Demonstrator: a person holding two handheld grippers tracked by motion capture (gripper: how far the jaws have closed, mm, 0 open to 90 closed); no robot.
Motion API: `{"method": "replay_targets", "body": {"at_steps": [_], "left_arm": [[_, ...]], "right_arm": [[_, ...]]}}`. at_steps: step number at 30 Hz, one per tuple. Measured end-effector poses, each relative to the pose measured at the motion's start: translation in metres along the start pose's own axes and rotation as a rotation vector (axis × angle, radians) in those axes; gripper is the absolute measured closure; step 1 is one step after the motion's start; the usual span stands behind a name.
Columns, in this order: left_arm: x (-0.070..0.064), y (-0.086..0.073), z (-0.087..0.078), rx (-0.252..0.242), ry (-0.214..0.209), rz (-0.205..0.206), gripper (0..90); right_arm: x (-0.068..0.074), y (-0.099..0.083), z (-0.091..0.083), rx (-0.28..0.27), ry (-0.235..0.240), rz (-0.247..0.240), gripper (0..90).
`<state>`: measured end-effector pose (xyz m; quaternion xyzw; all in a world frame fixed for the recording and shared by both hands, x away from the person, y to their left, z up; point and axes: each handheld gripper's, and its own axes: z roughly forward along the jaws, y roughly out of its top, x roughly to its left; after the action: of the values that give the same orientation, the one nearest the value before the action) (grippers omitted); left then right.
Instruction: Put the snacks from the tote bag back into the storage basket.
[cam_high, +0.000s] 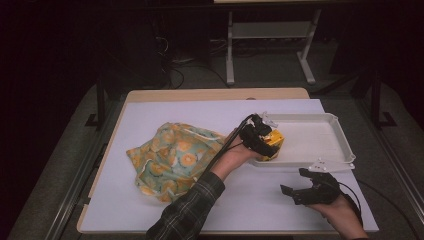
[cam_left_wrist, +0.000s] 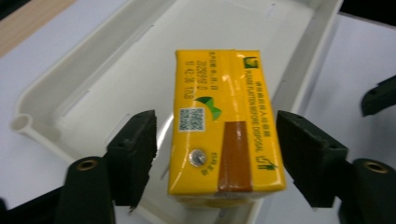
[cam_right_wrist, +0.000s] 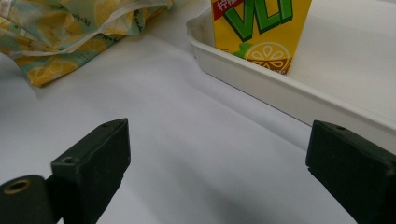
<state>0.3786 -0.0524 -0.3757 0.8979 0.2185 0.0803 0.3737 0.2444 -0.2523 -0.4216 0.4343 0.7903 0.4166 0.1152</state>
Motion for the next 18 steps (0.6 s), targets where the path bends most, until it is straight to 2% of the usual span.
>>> {"method": "replay_targets", "body": {"at_steps": [5,14,18], "left_arm": [[0.002,0.000,-0.007,0.019,-0.021,0.001,19.8],[0.006,-0.006,-0.033,0.015,-0.012,0.035,17.5],[0.010,-0.013,-0.042,0.020,-0.028,0.010,17.5]], "right_arm": [[0.000,0.000,0.000,-0.002,0.000,-0.006,6.3],[0.000,0.000,0.000,0.010,0.002,0.003,6.3],[0.000,0.000,0.001,0.014,0.003,0.004,6.3]]}}
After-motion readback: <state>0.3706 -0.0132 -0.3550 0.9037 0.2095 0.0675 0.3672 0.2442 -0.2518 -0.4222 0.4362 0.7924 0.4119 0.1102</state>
